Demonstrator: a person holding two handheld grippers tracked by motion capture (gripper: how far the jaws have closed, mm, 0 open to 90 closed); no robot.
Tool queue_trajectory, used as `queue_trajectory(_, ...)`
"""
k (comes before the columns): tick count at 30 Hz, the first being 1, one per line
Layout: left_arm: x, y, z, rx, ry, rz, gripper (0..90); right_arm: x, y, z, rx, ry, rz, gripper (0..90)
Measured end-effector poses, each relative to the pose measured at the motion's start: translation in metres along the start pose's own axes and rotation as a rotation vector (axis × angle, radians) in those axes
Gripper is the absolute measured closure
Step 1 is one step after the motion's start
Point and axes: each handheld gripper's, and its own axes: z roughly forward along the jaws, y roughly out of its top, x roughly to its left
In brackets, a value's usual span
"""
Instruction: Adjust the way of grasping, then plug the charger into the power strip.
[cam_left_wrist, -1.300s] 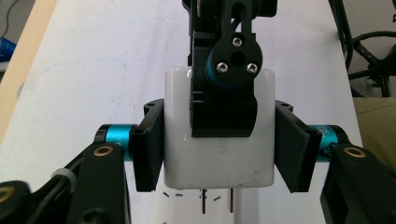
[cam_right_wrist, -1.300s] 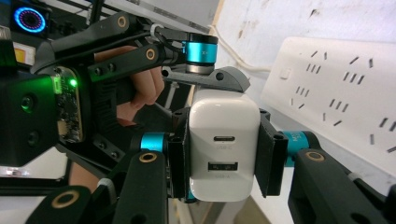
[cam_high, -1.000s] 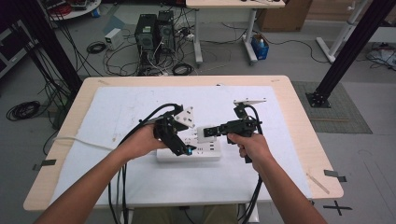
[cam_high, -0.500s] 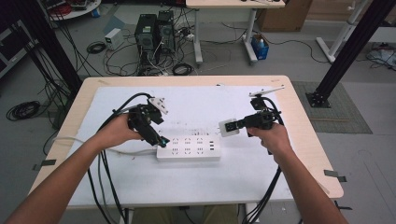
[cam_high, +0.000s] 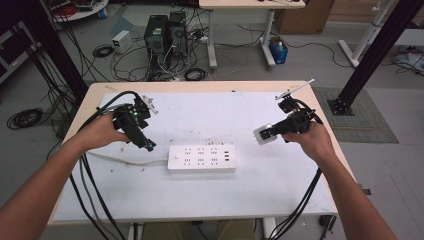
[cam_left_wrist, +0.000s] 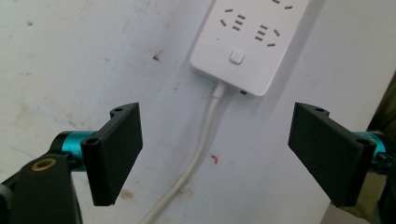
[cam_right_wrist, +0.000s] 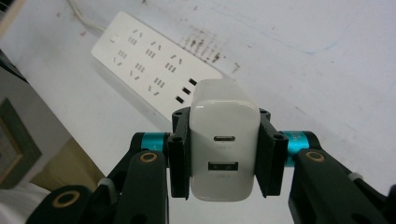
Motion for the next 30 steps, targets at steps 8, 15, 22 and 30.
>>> queue_trajectory(8, 0.003, -0.014, -0.004, 0.012, 0.024, -0.005, 17.9, 0.003, 0.001, -0.012, 0.074, -0.110, -0.064, 62.6)
queue_trajectory(15, 0.004, -0.019, -0.002, 0.023, 0.026, -0.023, 17.9, 0.007, 0.003, -0.015, 0.107, -0.140, -0.098, 62.6)
queue_trajectory(22, 0.001, -0.022, -0.002, 0.032, 0.026, -0.022, 17.9, 0.012, 0.004, -0.015, 0.112, -0.130, -0.118, 62.5)
queue_trajectory(30, 0.002, -0.027, 0.001, 0.041, 0.042, -0.040, 17.9, 0.020, 0.012, -0.010, 0.132, -0.118, -0.157, 62.5)
